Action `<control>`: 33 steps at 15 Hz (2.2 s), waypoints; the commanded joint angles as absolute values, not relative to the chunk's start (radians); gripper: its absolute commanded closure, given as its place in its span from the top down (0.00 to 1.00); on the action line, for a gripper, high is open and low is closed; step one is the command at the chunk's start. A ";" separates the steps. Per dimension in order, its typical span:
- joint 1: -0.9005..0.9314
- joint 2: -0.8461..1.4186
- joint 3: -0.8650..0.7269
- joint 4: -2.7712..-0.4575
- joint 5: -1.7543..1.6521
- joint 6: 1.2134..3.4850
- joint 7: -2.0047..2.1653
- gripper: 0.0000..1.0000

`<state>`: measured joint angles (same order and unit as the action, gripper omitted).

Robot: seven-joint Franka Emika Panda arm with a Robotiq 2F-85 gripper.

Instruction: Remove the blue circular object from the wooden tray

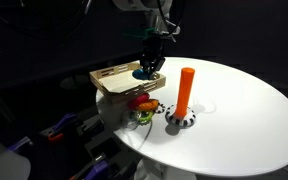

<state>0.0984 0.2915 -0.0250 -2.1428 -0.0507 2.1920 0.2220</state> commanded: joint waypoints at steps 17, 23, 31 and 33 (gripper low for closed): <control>0.102 0.376 -0.102 -2.098 -0.200 2.121 0.551 0.11; 0.115 0.397 -0.097 -2.079 -0.192 2.110 0.537 0.66; 0.103 0.387 -0.065 -2.071 -0.145 2.105 0.447 1.00; 0.096 0.376 -0.046 -2.073 -0.115 2.104 0.385 1.00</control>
<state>0.1174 0.3898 -0.0760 -2.0931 -0.1585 2.1409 0.4709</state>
